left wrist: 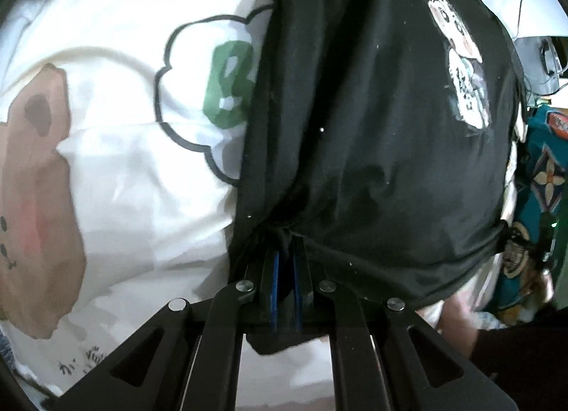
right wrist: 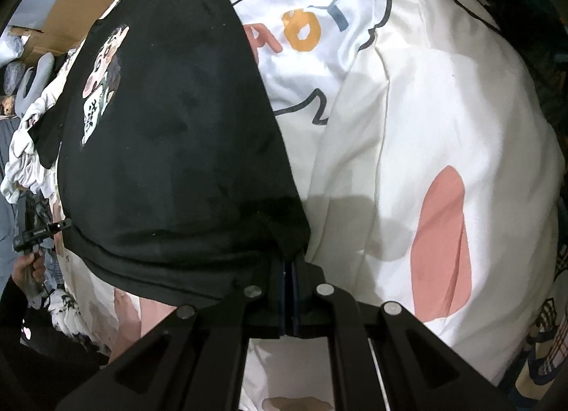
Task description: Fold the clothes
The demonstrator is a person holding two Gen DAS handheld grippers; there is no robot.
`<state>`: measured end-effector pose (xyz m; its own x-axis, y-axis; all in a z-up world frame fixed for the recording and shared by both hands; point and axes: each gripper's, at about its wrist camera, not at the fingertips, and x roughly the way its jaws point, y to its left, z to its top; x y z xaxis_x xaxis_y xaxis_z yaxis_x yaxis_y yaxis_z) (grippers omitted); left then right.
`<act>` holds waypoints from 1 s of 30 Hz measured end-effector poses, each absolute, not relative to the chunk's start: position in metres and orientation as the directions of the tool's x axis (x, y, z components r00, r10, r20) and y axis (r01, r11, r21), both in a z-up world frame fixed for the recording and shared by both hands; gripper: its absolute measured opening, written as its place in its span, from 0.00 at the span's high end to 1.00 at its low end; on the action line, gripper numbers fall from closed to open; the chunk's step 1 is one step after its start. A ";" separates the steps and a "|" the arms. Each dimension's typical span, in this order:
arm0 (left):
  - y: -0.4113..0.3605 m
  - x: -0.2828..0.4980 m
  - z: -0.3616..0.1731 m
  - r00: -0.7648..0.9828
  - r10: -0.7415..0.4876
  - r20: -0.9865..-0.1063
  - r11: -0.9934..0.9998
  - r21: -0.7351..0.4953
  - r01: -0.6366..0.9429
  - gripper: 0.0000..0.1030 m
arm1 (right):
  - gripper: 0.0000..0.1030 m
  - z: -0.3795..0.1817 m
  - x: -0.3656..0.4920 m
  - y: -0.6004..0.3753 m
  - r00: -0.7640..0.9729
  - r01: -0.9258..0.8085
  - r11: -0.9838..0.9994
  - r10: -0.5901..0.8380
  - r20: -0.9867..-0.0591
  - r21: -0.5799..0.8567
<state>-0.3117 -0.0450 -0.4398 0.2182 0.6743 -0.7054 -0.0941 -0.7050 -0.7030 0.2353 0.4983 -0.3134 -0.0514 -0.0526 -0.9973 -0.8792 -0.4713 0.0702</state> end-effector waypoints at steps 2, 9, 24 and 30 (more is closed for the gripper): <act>-0.050 -0.309 -0.434 0.229 0.675 -0.701 -0.701 -0.707 -0.099 0.94 | 0.98 -0.312 0.240 0.498 -0.055 -0.881 -0.466 -0.054 -0.997 0.074; -0.061 -0.296 -0.420 0.234 0.683 -0.692 -0.693 -0.715 -0.091 0.94 | 0.98 -0.320 0.234 0.492 -0.069 -0.891 -0.446 -0.043 -0.997 0.080; -0.042 -0.279 -0.422 0.100 0.648 -0.755 -0.748 -0.656 -0.105 0.36 | 0.98 -0.353 0.190 0.488 -0.063 -0.900 -0.431 -0.028 -0.998 0.069; -0.041 -0.271 -0.433 0.088 0.620 -0.780 -0.772 -0.626 -0.109 0.73 | 0.97 -0.356 0.187 0.487 -0.052 -0.900 -0.431 -0.029 -0.998 0.060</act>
